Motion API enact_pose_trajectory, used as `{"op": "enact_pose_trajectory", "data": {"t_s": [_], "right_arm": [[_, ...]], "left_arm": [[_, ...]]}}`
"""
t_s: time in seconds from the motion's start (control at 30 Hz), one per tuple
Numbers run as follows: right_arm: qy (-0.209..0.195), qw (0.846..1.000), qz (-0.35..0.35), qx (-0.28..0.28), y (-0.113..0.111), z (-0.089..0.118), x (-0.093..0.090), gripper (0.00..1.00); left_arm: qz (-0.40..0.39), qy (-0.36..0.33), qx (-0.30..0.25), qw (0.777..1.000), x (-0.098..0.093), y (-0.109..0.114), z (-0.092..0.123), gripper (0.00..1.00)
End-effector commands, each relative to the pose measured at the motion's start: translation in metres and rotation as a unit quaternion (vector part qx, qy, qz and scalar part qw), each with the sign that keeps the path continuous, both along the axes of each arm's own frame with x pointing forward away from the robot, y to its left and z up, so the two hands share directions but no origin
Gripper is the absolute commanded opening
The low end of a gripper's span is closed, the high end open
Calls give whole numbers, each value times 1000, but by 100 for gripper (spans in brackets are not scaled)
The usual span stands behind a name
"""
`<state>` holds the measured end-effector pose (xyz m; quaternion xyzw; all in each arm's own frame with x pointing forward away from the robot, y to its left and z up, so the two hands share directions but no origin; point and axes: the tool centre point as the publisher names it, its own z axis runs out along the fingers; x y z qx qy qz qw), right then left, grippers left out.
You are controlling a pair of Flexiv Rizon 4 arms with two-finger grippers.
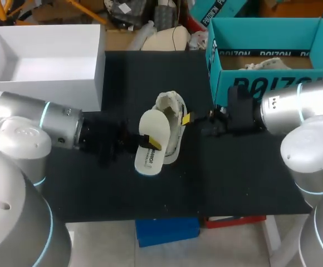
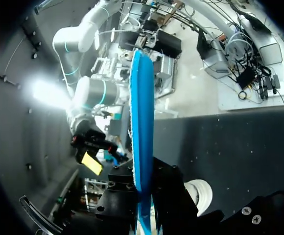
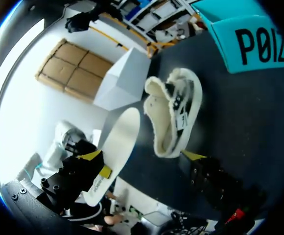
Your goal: Take the shoe out of the shoebox, open the shoe tongue, remove and reinsert the insole, then place the shoe into the shoebox
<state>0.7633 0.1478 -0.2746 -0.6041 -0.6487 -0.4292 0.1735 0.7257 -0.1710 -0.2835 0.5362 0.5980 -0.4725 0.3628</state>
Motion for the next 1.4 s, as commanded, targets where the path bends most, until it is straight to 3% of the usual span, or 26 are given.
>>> {"op": "enact_pose_trajectory", "data": {"t_s": [0.03, 0.23, 0.33, 0.4, 0.53, 0.93, 1.13, 1.4], "right_arm": [[19, 997, -16, -78, -2, 8, 1, 100], [19, 997, -16, -78, -2, 8, 1, 100], [10, 996, -15, -88, -4, 3, -4, 100], [7, 996, -13, -91, -7, 0, -9, 100], [46, 994, -37, -88, -15, -6, -18, 100], [32, 993, -77, -80, -35, 5, -52, 100], [29, 991, -74, -106, -39, 11, -67, 100], [29, 991, -74, -106, -39, 11, -67, 100]], "left_arm": [[-14, 2, 41, 999, 4, 0, 2, 0], [-14, 2, 41, 999, 4, 0, 2, 0], [-33, 67, 13, 997, -4, 9, -1, 0], [-40, 77, 25, 996, -11, 11, -2, 0], [-58, 109, 28, 992, -19, 13, -4, 0], [-80, 116, 55, 989, -30, 12, -7, 0], [-101, 130, 72, 984, -33, 11, -8, 0], [-159, 132, 180, 962, -28, 10, -23, 0]]}}
